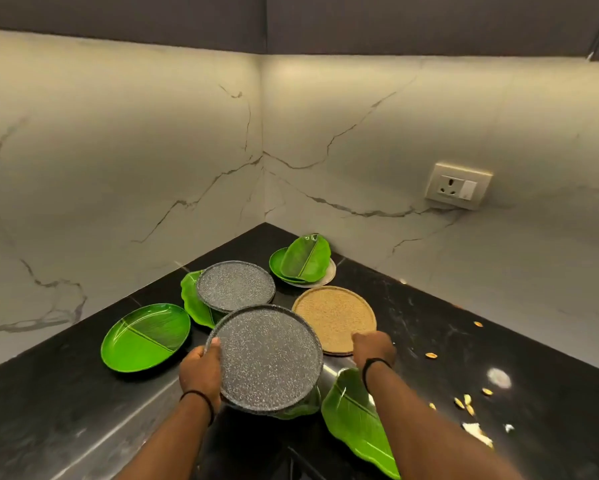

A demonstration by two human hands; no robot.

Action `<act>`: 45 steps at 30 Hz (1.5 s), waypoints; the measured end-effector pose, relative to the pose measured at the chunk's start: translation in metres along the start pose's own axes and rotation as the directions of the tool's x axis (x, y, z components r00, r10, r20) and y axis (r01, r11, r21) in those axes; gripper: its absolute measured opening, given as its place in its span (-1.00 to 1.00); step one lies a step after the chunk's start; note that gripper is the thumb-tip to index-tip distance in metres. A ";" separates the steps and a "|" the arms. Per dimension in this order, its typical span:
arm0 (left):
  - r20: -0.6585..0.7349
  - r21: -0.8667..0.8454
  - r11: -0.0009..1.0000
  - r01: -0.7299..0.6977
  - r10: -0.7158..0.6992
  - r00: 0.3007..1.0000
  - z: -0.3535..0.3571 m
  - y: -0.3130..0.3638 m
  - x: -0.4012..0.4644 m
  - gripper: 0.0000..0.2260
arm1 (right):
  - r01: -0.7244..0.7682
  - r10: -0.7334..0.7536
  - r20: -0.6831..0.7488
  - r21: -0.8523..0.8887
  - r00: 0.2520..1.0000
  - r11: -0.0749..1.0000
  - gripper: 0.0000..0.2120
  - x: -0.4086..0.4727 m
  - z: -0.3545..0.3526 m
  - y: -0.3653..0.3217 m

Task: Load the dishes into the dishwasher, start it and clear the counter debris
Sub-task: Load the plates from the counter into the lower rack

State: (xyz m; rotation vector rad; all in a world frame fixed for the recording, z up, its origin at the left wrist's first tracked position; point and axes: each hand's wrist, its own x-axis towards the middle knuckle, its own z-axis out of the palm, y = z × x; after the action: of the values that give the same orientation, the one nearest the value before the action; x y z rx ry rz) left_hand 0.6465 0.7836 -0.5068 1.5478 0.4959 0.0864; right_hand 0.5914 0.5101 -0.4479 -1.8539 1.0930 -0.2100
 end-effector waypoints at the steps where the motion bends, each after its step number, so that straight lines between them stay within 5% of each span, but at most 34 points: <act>1: -0.010 0.016 1.000 -0.007 0.007 1.000 0.007 -0.004 0.003 -0.75 | -0.038 0.038 -0.014 0.005 0.999 0.999 -0.69 0.016 -0.002 0.001; 8: -0.096 0.063 0.997 0.036 -0.030 0.995 0.038 -0.019 0.008 -0.72 | -0.167 0.168 0.025 -0.047 0.985 0.985 -0.60 0.095 0.027 0.032; 14: -0.123 0.007 0.998 0.069 -0.068 0.990 0.050 -0.025 0.012 -0.73 | -0.166 0.180 0.078 -0.156 0.981 0.974 -0.79 0.157 0.061 0.059; 23: -0.132 -0.071 0.994 0.085 -0.094 0.987 0.040 -0.011 0.005 -0.75 | -0.267 0.243 0.144 0.187 0.959 0.945 -0.58 0.121 0.037 0.000; 27: -0.101 -0.114 0.991 0.075 -0.086 0.991 0.044 0.015 -0.005 -0.77 | -0.285 0.223 0.221 0.309 0.949 0.907 -0.77 0.113 0.023 -0.017; 33: 0.081 -0.161 0.986 0.049 -0.037 0.996 0.052 0.058 -0.033 -0.86 | -0.036 0.055 -0.067 0.259 0.996 0.965 -0.58 0.070 -0.045 -0.022; 37: 0.314 -0.105 0.991 0.088 -0.051 0.948 0.061 0.079 -0.058 -0.77 | 0.076 0.017 -0.281 0.319 0.960 0.945 -0.69 0.019 -0.102 -0.016; 39: 0.414 -0.064 0.992 0.106 -0.070 0.908 0.076 0.087 -0.080 -0.69 | 0.127 0.009 -0.407 0.305 0.913 0.944 -0.77 -0.009 -0.137 0.001; 45: 0.719 0.074 0.989 0.129 -0.143 0.680 0.093 0.060 -0.225 -0.90 | 0.055 0.008 -0.737 0.061 0.675 0.997 -0.79 -0.129 -0.253 0.103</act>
State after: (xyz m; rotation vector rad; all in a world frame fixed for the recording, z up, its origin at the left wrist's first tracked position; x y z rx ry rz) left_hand 0.4928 0.6186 -0.3976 1.4150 -0.0338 -0.6405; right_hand 0.3157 0.4305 -0.3548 -1.7299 1.5672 -1.0904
